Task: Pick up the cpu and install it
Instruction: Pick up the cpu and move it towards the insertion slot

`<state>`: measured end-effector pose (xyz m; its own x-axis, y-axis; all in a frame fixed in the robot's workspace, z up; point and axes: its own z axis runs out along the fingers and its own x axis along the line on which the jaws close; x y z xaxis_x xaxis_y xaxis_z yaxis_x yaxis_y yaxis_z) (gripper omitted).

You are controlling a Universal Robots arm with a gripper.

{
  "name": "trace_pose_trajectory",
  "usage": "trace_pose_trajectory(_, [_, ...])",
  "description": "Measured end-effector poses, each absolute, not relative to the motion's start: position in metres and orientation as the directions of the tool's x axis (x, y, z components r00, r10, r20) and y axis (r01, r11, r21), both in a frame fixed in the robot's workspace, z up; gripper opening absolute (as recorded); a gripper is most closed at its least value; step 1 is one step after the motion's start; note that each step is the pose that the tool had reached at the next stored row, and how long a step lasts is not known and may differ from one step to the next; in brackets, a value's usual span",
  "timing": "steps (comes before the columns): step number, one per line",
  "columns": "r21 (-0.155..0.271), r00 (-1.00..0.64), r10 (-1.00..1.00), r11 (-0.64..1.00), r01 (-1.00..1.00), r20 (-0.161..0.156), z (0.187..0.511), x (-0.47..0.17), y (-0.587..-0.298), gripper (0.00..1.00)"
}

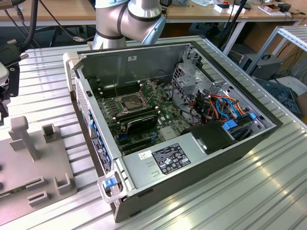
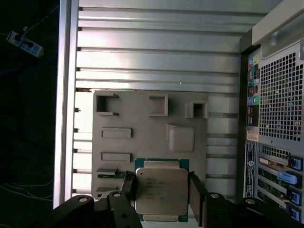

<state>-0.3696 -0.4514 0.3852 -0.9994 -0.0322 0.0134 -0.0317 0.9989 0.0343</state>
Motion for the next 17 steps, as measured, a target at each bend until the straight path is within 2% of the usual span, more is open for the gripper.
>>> trace_pose_trajectory(17, [0.034,-0.999,-0.032,0.999,-0.032,0.013,0.3866,-0.3656,-0.4514,0.55])
